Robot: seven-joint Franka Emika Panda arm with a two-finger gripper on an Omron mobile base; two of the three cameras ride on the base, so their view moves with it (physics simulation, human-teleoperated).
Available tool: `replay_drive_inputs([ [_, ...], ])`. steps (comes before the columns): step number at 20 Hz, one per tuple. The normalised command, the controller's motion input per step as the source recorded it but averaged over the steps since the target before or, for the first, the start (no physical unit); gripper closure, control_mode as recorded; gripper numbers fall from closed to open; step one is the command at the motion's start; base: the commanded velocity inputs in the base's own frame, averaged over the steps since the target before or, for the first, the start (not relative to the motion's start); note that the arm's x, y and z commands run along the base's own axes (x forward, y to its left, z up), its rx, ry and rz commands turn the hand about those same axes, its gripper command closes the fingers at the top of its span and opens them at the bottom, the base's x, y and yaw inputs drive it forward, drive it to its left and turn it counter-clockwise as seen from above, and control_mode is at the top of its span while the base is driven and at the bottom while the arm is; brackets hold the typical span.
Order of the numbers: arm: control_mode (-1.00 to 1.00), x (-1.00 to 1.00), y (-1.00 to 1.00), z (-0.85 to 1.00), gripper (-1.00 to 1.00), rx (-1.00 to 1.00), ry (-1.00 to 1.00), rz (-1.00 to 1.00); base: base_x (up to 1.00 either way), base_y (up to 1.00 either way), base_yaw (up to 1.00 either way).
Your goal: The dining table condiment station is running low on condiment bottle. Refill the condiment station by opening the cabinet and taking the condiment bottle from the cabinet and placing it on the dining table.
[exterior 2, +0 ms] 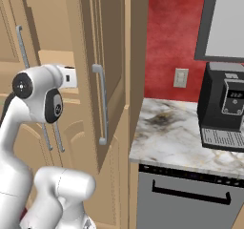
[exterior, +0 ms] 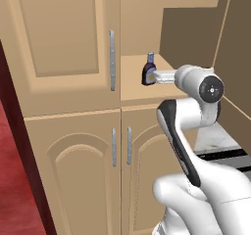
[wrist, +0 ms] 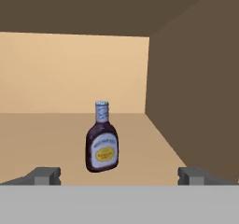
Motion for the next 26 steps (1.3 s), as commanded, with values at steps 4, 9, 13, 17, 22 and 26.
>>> replay_drive_inputs([
  [4, -1.0, 0.31, 0.12, 0.09, -1.0, 0.0, -0.05, 0.0, 0.0, 0.0, 0.0],
  [9, -1.0, 0.23, 0.13, 0.0, -1.0, 0.03, -0.11, 0.0, 0.0, 0.0, 0.0],
  [13, -1.0, 0.24, 0.04, 0.0, -1.0, 0.04, -0.09, 0.0, 0.0, 0.0, 0.0],
  [17, -1.0, 0.31, 0.03, 0.0, -1.0, 0.03, -0.03, 0.0, 0.0, 0.0, 0.0],
  [22, -1.0, 0.27, 0.01, 0.0, -1.0, 0.01, 0.0, 0.0, 0.0, 0.0, 0.0],
  [26, -1.0, 0.2, 0.0, 0.0, -1.0, 0.0, 0.0, 0.0, 0.0, 0.0, 0.0],
])
